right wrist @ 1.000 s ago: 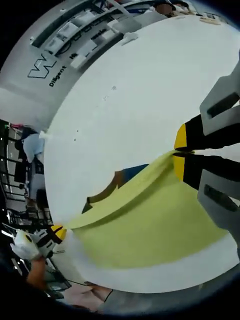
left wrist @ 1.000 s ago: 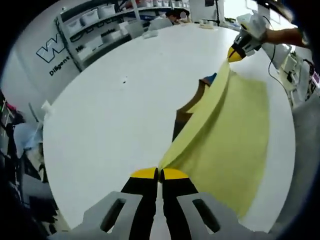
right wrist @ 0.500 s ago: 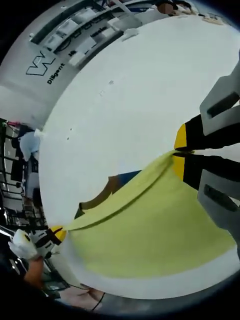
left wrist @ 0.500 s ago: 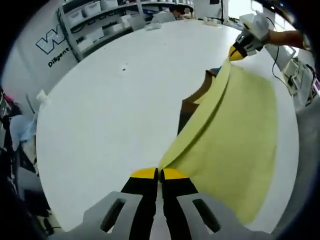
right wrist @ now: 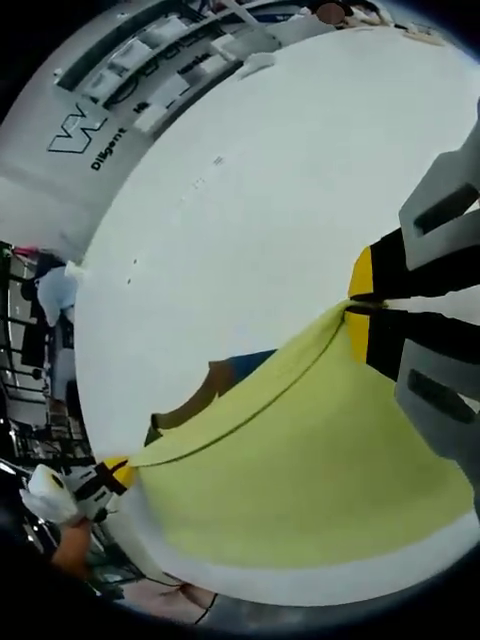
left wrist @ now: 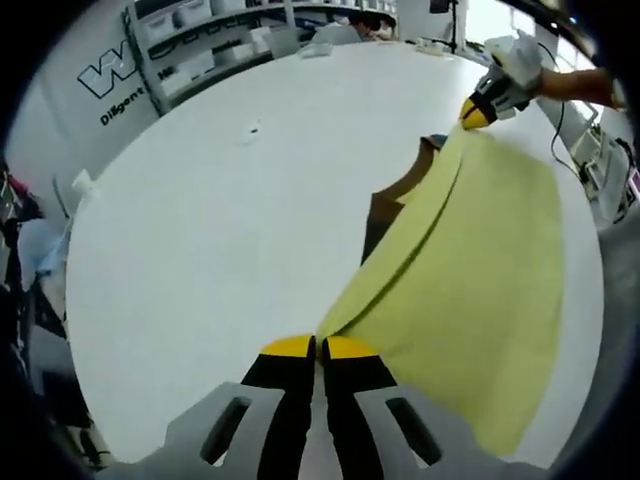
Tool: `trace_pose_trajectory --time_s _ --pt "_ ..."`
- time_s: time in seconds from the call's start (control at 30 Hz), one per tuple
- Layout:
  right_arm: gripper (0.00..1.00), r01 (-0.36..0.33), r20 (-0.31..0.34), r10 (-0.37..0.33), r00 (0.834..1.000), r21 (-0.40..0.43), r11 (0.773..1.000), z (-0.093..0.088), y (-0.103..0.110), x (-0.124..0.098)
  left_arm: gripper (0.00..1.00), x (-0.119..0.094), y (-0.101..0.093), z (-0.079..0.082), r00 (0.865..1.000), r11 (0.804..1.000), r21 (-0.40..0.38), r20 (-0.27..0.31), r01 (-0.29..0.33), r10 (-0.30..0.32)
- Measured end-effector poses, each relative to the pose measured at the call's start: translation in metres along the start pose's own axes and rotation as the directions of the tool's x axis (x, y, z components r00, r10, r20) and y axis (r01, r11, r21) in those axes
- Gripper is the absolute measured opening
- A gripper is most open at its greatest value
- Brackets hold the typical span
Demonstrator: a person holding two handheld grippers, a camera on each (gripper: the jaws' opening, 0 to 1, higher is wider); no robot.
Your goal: Fold the garment on the visible template until the final outline fits inside the template.
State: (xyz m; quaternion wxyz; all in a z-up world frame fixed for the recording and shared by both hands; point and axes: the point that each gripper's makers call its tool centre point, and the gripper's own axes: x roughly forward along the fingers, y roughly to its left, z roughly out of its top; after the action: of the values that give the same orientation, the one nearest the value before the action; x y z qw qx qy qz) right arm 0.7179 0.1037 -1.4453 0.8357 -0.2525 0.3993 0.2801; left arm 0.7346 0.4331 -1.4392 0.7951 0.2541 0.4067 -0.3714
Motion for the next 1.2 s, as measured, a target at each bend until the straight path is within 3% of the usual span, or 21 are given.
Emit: trace_pose_trajectory --time_s 0.13,0.27,0.57,0.87,1.2 --pt "0.0 -0.001 0.008 0.001 1.0 -0.013 1.0 0.002 -0.003 0.001 0.03 0.002 0.0 0.002 1.0 1.0 0.015 0.004 -0.003 0.003" --pt "0.06 0.015 0.016 -0.015 1.0 -0.006 1.0 0.003 -0.011 0.0 0.06 0.003 0.003 0.004 1.0 0.999 0.052 0.017 -0.015 0.014" --pt "0.08 0.022 0.02 -0.022 1.0 0.028 0.999 0.002 -0.016 0.001 0.17 0.004 0.013 0.009 0.998 0.998 0.032 0.042 -0.047 0.045" --pt "0.13 0.04 0.022 -0.041 0.999 0.046 0.998 0.003 -0.024 0.002 0.17 0.003 0.028 0.023 0.99 0.994 -0.058 0.101 -0.096 0.102" --pt "0.17 0.054 0.029 -0.056 0.998 0.085 0.995 0.004 -0.03 0.004 0.19 0.002 0.043 0.015 0.985 0.985 -0.103 0.09 -0.135 0.145"
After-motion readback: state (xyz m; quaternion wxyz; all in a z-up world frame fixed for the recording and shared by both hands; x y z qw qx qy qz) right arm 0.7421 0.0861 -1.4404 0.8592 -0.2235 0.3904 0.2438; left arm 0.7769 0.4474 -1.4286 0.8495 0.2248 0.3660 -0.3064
